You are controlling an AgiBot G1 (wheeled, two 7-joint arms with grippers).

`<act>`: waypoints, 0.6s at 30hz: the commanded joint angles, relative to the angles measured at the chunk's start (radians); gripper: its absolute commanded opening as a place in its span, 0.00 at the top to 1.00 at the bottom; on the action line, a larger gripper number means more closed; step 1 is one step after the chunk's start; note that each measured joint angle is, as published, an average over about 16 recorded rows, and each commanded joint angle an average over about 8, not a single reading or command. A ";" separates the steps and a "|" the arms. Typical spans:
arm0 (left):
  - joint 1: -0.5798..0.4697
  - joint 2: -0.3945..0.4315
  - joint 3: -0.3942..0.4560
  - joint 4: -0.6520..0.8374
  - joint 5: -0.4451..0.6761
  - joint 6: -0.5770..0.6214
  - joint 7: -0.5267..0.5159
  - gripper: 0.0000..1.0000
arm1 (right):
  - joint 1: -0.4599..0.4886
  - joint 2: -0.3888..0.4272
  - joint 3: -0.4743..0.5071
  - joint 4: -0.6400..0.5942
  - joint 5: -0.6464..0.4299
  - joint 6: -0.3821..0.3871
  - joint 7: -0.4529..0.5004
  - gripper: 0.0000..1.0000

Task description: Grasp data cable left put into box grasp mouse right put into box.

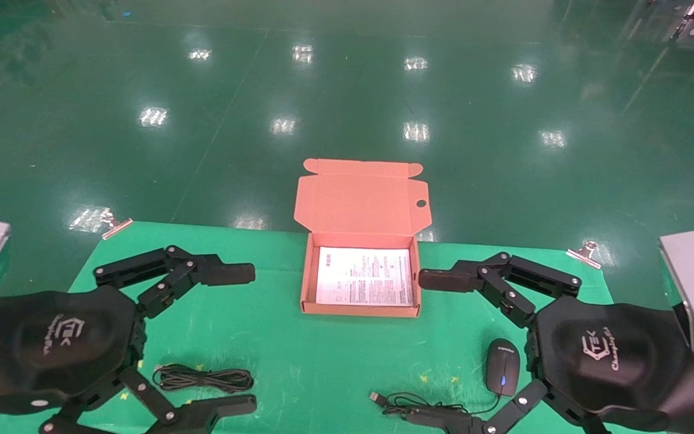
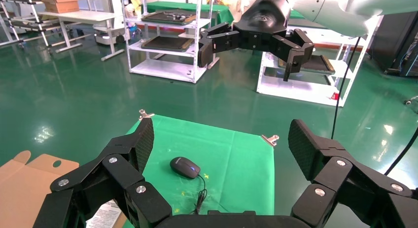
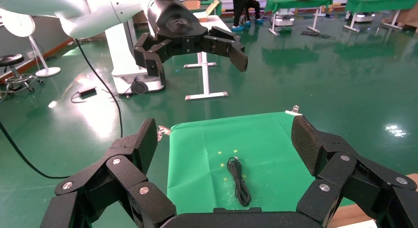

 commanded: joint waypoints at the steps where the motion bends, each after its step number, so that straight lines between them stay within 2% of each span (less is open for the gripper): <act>1: 0.000 0.000 0.000 0.000 0.000 0.000 0.000 0.00 | 0.000 0.000 0.000 0.000 0.000 0.000 0.000 0.00; 18: -0.001 0.001 0.001 0.001 0.001 -0.001 0.001 0.00 | 0.000 0.000 0.000 0.000 0.000 0.000 0.000 0.00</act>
